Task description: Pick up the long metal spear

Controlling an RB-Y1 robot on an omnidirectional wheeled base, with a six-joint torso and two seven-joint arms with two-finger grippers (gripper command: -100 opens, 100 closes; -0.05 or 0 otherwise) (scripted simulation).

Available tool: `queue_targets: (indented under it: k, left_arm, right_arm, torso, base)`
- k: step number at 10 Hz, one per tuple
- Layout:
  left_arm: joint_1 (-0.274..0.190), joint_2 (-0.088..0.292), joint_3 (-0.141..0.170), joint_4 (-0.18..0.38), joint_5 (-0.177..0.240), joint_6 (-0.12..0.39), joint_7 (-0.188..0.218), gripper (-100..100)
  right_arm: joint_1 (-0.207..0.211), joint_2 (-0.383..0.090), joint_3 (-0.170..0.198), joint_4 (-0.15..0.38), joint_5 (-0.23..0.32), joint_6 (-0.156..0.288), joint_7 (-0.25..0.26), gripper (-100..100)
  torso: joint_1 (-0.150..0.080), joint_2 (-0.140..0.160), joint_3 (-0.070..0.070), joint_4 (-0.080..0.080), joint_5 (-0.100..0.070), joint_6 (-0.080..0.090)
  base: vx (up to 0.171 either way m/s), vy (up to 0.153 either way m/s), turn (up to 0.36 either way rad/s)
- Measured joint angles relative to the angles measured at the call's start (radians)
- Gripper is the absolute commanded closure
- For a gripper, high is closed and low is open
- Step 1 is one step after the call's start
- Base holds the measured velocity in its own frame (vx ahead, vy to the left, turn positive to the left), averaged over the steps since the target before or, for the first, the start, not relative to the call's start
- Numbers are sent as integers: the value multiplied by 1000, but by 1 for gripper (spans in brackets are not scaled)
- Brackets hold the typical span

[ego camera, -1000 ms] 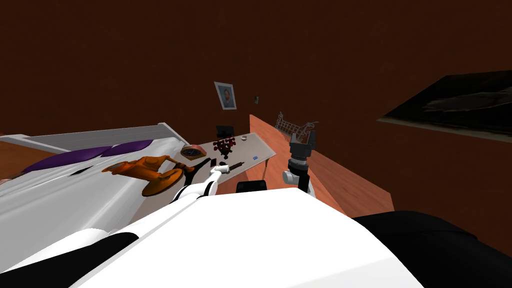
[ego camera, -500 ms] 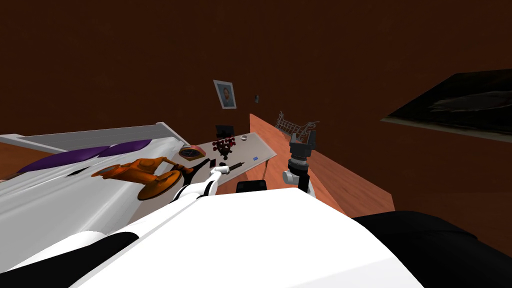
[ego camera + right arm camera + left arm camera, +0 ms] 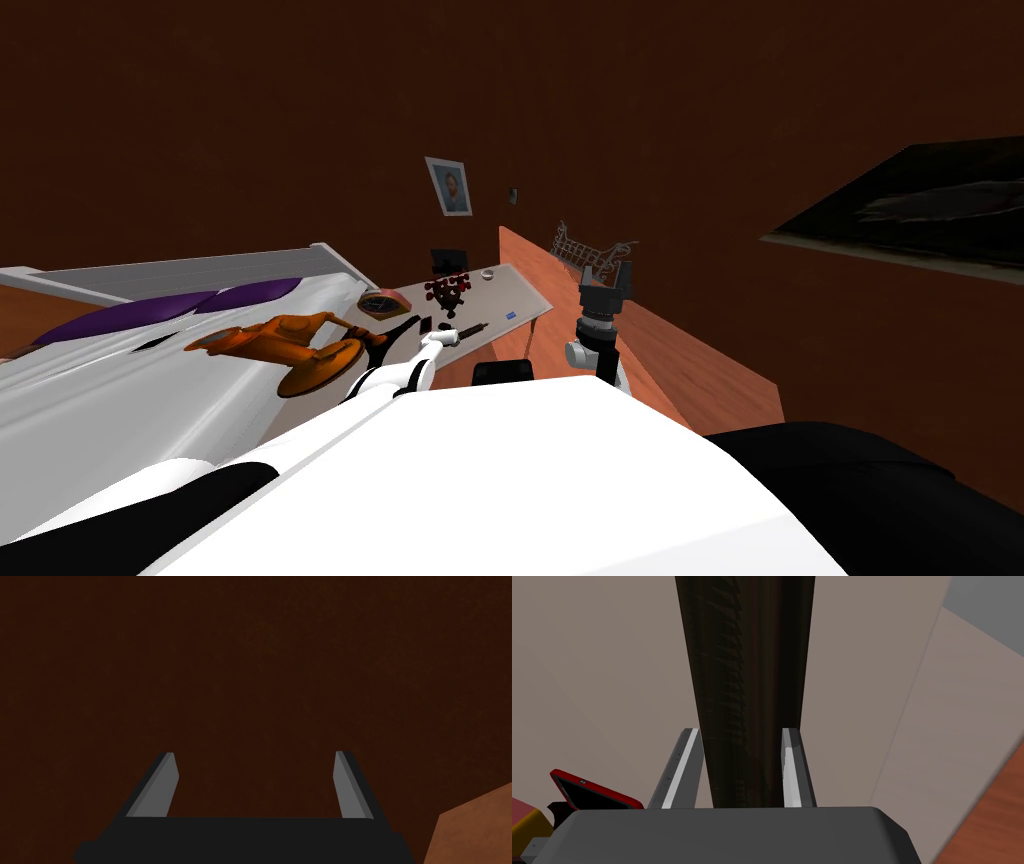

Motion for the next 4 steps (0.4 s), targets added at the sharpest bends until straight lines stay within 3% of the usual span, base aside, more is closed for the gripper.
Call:
queue_targets:
  k: [3,4]
  left_arm:
    - [6,-1,0,-56,-5,51,6,100]
    - [6,-1,0,-59,-5,57,6,0]
  right_arm:
    - [0,0,0,0,0,0,0,0]
    - [0,0,0,0,0,0,0,0]
  torso:
    - [-2,0,0,1,0,0]
    - [-1,-2,-1,0,0,0]
  base:
    - [-48,-9,-8]
    - [-5,-1,1]
